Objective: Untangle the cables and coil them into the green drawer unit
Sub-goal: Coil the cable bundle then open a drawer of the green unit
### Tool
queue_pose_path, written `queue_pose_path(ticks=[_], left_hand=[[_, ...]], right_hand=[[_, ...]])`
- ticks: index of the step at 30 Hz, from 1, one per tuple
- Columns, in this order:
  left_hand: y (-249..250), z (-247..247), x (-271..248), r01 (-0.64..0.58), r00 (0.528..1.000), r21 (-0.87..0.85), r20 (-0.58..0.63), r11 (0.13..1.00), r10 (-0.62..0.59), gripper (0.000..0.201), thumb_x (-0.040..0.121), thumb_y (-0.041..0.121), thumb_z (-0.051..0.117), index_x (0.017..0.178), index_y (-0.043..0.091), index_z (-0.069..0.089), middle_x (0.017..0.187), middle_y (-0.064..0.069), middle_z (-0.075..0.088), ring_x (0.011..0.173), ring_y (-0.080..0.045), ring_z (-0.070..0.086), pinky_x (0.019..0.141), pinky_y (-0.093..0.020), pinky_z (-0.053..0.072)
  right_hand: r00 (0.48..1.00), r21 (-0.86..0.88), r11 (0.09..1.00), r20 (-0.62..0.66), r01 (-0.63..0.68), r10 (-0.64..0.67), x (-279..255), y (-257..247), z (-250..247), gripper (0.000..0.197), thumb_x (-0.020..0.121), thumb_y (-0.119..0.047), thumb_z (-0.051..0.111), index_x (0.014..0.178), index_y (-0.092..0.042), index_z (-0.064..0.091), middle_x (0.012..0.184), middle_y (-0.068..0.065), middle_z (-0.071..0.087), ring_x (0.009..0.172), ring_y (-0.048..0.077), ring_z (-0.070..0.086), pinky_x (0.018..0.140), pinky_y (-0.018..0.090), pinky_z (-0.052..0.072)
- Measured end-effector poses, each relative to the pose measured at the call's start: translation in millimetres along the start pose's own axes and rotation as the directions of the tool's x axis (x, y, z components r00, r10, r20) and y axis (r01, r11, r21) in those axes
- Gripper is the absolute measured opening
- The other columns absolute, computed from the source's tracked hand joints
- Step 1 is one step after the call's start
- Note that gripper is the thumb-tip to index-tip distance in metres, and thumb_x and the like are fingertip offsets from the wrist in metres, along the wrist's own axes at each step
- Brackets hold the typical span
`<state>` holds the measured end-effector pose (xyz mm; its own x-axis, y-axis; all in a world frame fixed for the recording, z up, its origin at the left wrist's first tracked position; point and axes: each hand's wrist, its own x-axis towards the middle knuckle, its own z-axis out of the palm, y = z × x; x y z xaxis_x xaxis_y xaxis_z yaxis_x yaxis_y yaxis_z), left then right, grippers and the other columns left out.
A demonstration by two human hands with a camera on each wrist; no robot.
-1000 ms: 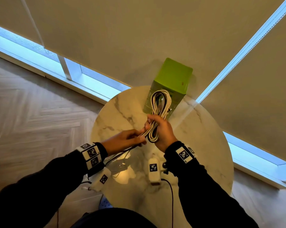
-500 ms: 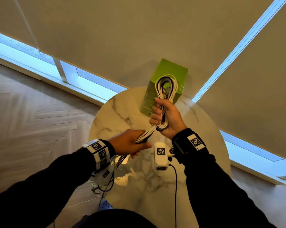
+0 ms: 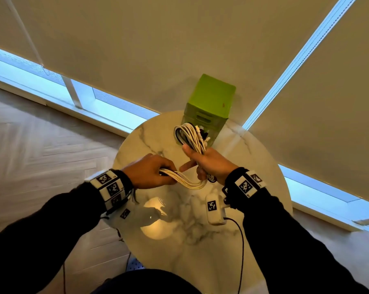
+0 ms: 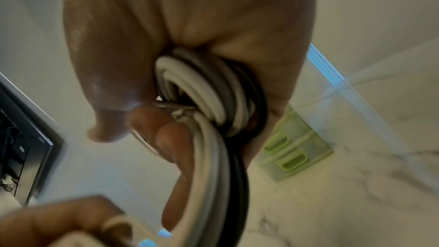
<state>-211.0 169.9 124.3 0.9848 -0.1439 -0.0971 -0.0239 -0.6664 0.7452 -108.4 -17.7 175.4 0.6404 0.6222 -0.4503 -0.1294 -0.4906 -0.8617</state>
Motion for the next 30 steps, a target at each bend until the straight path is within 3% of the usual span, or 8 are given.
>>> queue_pose_path(ticks=[3, 8, 15, 18, 20, 23, 27, 30], left_hand=[[6.4, -12.4, 5.3, -0.041, 0.998, 0.111, -0.046, 0.993, 0.046, 0.022, 0.084, 0.051, 0.072, 0.095, 0.034, 0.078, 0.081, 0.017, 0.072, 0.074, -0.001, 0.064, 0.067, -0.02, 0.047], [13.7, -26.0, 9.4, -0.058, 0.992, 0.212, -0.099, 0.976, 0.081, 0.033, 0.073, 0.068, 0.066, 0.1, 0.051, 0.074, 0.094, 0.024, 0.074, 0.083, 0.001, 0.068, 0.076, -0.027, 0.056], [-0.7, -18.0, 5.6, 0.008, 0.949, 0.2, -0.311, 0.98, 0.056, 0.062, 0.064, 0.09, 0.057, 0.096, 0.039, 0.073, 0.085, 0.014, 0.076, 0.075, -0.003, 0.069, 0.07, -0.035, 0.059], [-8.8, -8.6, 0.8, -0.043, 0.94, 0.013, -0.339, 0.999, 0.045, 0.032, 0.079, 0.059, 0.073, 0.103, 0.039, 0.065, 0.088, 0.012, 0.074, 0.08, -0.003, 0.068, 0.074, -0.037, 0.057], [-11.8, 0.7, -1.1, -0.065, 0.94, -0.048, -0.339, 0.997, 0.045, 0.03, 0.084, 0.034, 0.075, 0.11, 0.032, 0.061, 0.089, 0.009, 0.07, 0.081, -0.008, 0.066, 0.075, -0.036, 0.055], [-13.0, 18.5, 0.6, -0.073, 0.877, -0.041, -0.478, 0.996, 0.045, 0.027, 0.087, 0.017, 0.072, 0.11, 0.02, 0.06, 0.091, 0.004, 0.066, 0.079, -0.009, 0.06, 0.072, -0.028, 0.051], [-7.6, 19.4, 4.2, 0.075, 0.743, -0.267, -0.628, 0.961, -0.232, 0.017, 0.088, 0.025, 0.074, 0.099, 0.019, 0.064, 0.084, 0.006, 0.067, 0.075, -0.008, 0.061, 0.067, -0.018, 0.047], [1.0, 9.6, 6.7, 0.106, 0.813, -0.363, -0.505, 0.926, -0.291, 0.009, 0.093, 0.033, 0.066, 0.092, 0.025, 0.062, 0.076, 0.006, 0.069, 0.068, -0.011, 0.062, 0.064, -0.026, 0.047]], right_hand=[[0.998, 0.025, 1.0, 0.058, -0.001, 0.0, -1.5, 10.8, 12.3, 0.027, 0.091, -0.049, 0.065, 0.097, -0.023, 0.064, 0.085, 0.009, 0.076, 0.045, 0.014, 0.041, 0.05, 0.027, 0.039], [0.978, -0.114, 0.992, 0.206, 0.059, -0.034, -0.8, 12.6, 26.0, 0.027, 0.073, -0.01, 0.087, 0.09, -0.023, 0.069, 0.07, -0.008, 0.07, 0.055, 0.005, 0.057, 0.051, 0.023, 0.044], [0.989, -0.085, 0.991, 0.095, -0.104, 0.112, -4.1, 18.7, 23.0, 0.003, 0.077, -0.005, 0.069, 0.077, -0.004, 0.072, 0.071, 0.014, 0.07, 0.048, 0.019, 0.049, 0.049, 0.024, 0.041], [0.995, 0.073, 0.992, 0.012, -0.102, 0.102, -0.8, 18.2, 15.8, 0.007, 0.08, -0.001, 0.062, 0.078, -0.002, 0.068, 0.067, 0.014, 0.066, 0.058, 0.022, 0.057, 0.054, 0.025, 0.047], [0.997, 0.226, 0.971, -0.003, -0.081, 0.083, 0.8, 18.6, 12.5, 0.009, 0.084, 0.005, 0.057, 0.081, 0.0, 0.064, 0.063, 0.014, 0.065, 0.073, 0.031, 0.064, 0.065, 0.031, 0.054], [0.997, 0.401, 0.913, 0.047, -0.078, 0.064, -3.3, 14.3, 16.3, 0.016, 0.087, 0.011, 0.05, 0.079, 0.002, 0.059, 0.06, 0.018, 0.061, 0.08, 0.037, 0.069, 0.06, 0.03, 0.057], [0.999, 0.51, 0.859, 0.021, -0.039, 0.033, -5.6, 11.5, 18.8, 0.017, 0.087, 0.009, 0.05, 0.076, 0.0, 0.059, 0.06, 0.013, 0.055, 0.064, 0.03, 0.061, 0.058, 0.03, 0.055], [0.997, 0.387, 0.922, -0.055, -0.021, 0.046, -3.9, 16.1, 18.4, 0.008, 0.087, 0.003, 0.059, 0.08, 0.0, 0.06, 0.057, 0.012, 0.055, 0.053, 0.027, 0.056, 0.059, 0.033, 0.054]])
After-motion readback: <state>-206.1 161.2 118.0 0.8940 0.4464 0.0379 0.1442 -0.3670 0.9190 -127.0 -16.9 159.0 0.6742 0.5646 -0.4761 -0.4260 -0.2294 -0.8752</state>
